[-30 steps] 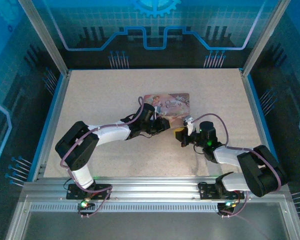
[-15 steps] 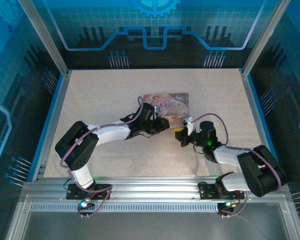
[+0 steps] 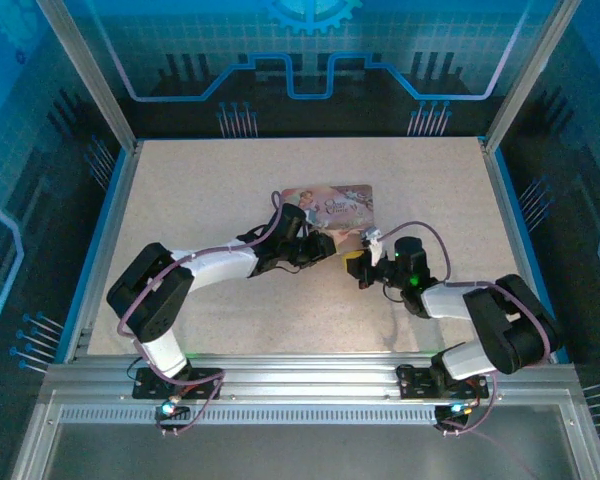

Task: Unlock a padlock with a key

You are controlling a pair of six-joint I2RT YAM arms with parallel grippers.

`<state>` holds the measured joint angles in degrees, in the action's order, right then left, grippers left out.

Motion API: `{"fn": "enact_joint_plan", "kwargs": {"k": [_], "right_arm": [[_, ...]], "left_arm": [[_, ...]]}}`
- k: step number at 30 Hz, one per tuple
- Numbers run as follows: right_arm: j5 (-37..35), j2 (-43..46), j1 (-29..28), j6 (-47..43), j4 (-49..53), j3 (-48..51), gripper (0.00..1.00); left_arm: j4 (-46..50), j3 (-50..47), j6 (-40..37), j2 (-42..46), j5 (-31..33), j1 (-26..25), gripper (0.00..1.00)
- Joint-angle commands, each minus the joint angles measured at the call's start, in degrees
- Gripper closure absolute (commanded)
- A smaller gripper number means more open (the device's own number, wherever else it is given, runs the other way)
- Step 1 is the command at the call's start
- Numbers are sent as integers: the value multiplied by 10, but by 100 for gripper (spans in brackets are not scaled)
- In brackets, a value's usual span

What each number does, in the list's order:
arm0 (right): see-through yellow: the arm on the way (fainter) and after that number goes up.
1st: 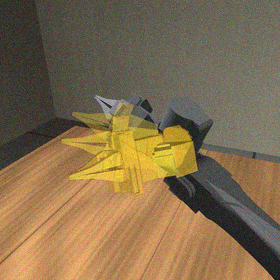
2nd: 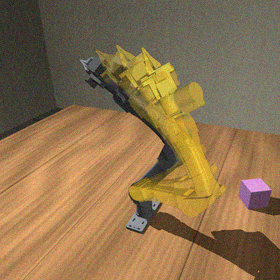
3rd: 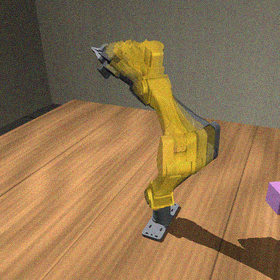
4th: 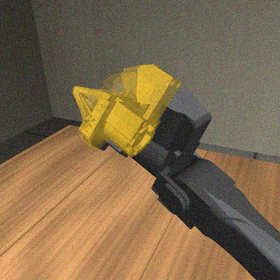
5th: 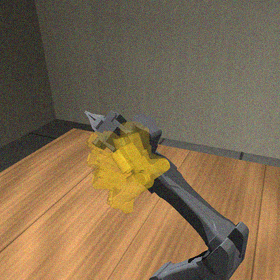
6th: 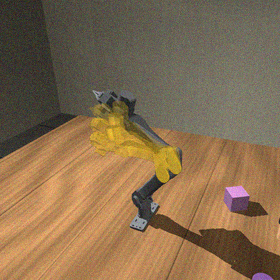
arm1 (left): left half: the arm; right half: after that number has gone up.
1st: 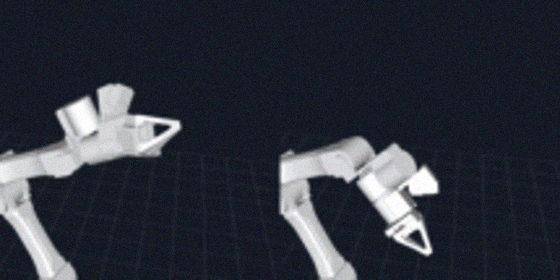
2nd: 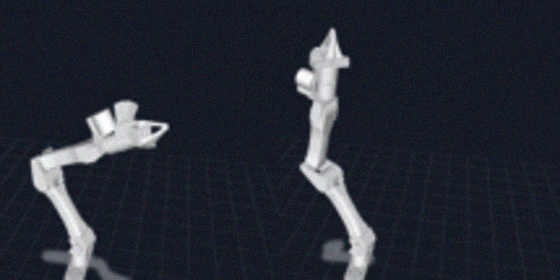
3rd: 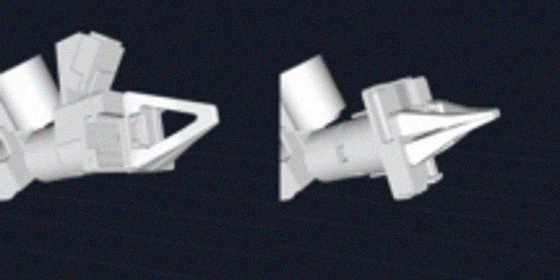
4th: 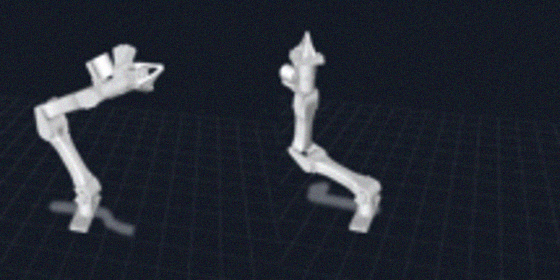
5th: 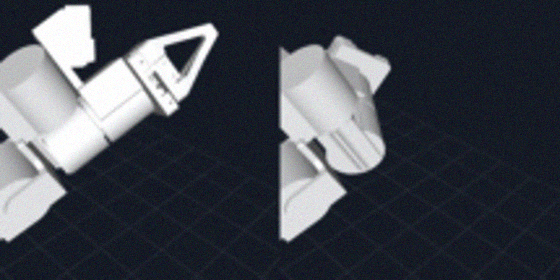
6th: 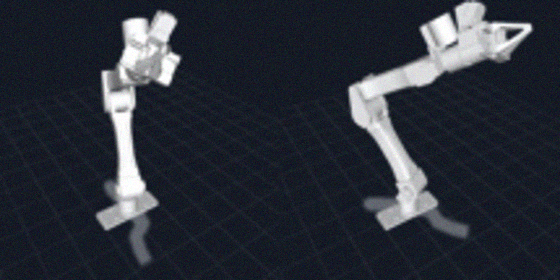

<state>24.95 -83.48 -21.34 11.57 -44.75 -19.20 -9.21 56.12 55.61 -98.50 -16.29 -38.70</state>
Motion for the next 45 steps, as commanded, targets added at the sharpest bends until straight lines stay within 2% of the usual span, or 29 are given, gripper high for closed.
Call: {"fn": "enact_joint_plan", "kwargs": {"k": [1,24,45], "right_arm": [[9,-5,-3,6,-60,-6,98],[14,26,-1,-2,-47,12,98],[29,13,-5,2,-52,12,99]], "left_arm": [[-9,19,18,32,-33,-4,93],[18,23,31,41,-40,15,93],[16,29,35,40,-46,19,93]]}}
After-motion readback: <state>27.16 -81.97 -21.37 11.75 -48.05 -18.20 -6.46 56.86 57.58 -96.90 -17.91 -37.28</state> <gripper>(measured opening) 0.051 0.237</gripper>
